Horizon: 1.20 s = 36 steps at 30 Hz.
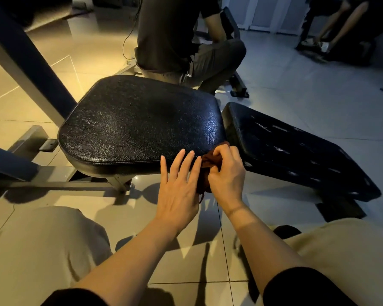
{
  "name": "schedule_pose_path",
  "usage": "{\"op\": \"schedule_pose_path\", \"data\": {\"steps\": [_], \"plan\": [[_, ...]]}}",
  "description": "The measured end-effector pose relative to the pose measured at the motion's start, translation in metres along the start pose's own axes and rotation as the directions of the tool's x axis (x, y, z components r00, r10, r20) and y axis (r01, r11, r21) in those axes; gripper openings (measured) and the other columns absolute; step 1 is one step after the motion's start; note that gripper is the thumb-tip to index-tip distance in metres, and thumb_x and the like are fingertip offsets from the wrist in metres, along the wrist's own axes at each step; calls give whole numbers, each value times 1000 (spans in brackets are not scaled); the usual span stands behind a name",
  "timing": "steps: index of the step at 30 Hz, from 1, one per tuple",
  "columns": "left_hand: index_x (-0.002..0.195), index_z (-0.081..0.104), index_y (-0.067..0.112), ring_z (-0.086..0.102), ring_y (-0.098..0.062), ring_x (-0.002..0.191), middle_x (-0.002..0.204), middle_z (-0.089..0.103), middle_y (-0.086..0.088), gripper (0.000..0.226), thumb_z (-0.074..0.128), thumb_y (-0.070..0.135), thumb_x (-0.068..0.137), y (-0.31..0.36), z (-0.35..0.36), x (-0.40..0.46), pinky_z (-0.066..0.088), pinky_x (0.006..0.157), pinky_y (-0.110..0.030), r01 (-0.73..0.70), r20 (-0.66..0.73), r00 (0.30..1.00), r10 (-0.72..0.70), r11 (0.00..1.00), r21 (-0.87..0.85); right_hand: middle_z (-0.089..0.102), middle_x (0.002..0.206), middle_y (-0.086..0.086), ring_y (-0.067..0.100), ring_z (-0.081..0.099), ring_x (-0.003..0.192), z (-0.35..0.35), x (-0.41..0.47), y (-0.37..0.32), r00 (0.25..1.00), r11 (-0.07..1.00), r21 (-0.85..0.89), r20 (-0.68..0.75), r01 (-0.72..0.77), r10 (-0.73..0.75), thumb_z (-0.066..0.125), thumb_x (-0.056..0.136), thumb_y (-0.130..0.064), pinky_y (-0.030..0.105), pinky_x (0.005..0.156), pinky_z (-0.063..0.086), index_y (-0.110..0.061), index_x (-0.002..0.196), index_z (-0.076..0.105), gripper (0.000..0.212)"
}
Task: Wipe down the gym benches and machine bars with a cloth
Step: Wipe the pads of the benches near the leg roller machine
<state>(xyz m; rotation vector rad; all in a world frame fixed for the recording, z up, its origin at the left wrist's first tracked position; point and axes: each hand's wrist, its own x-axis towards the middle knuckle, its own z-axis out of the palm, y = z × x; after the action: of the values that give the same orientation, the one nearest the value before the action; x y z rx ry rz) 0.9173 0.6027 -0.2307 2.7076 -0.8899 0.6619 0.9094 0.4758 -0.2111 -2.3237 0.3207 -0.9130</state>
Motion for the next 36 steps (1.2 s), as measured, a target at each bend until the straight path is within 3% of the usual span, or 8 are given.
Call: {"op": "schedule_pose_path", "data": {"steps": [5,9,16,21,24,27,31,36], "plan": [[143,42,10,17,-31,144,149,39,-14,87,79,19,65,-5,-6,8,3,115,-57,-8,26,1000,7,999,32,49,97,-1,22,54,90,-6,6,5,999,999,-25,21,46,-45,55,75,11,30,73,50,-14,93,56,32],[143,42,12,18,-31,144,149,39,-13,86,78,18,65,-3,-10,13,3,115,-58,-30,52,998,28,998,48,53,101,5,22,54,95,-12,9,7,999,998,-52,16,30,-29,56,77,11,30,78,48,-12,95,57,29],[144,41,9,19,-32,143,148,40,-15,91,81,19,62,2,-14,21,2,116,-55,3,58,998,-6,998,59,51,113,11,26,55,102,-34,49,5,977,998,7,-203,66,-63,56,79,10,37,84,54,-10,102,56,30],[142,39,1,25,-36,140,146,41,-18,93,82,17,62,1,-15,31,10,116,-56,99,-6,995,-98,995,29,51,125,1,16,45,118,-23,48,3,898,960,49,343,275,-274,65,85,-11,37,100,46,-20,125,51,44],[140,42,-1,29,-38,139,144,43,-20,85,80,16,65,-2,-14,39,12,114,-57,81,-38,996,-80,996,28,38,145,5,18,37,132,-18,44,1,961,978,189,241,93,-138,62,90,-15,23,106,35,-20,139,45,52],[139,44,0,30,-38,138,143,45,-20,80,78,16,69,-2,-13,48,11,113,-57,78,-67,995,-77,997,16,23,156,11,29,20,144,-14,51,-6,987,995,-82,158,53,-39,56,95,-25,38,114,27,-25,139,50,44],[141,44,5,27,-36,138,144,44,-16,63,54,22,81,0,-12,58,9,115,-56,64,-62,996,-65,998,-22,5,161,14,41,8,146,-10,51,-12,922,990,-98,364,-101,130,44,101,-34,51,115,23,-45,146,29,49],[144,43,15,31,-33,138,143,46,-11,56,33,30,91,-6,-14,68,11,115,-57,76,9,997,-76,997,16,4,160,16,46,7,144,-7,62,-4,868,985,-161,478,-61,132,39,102,-29,54,113,26,-47,146,23,50]]}}
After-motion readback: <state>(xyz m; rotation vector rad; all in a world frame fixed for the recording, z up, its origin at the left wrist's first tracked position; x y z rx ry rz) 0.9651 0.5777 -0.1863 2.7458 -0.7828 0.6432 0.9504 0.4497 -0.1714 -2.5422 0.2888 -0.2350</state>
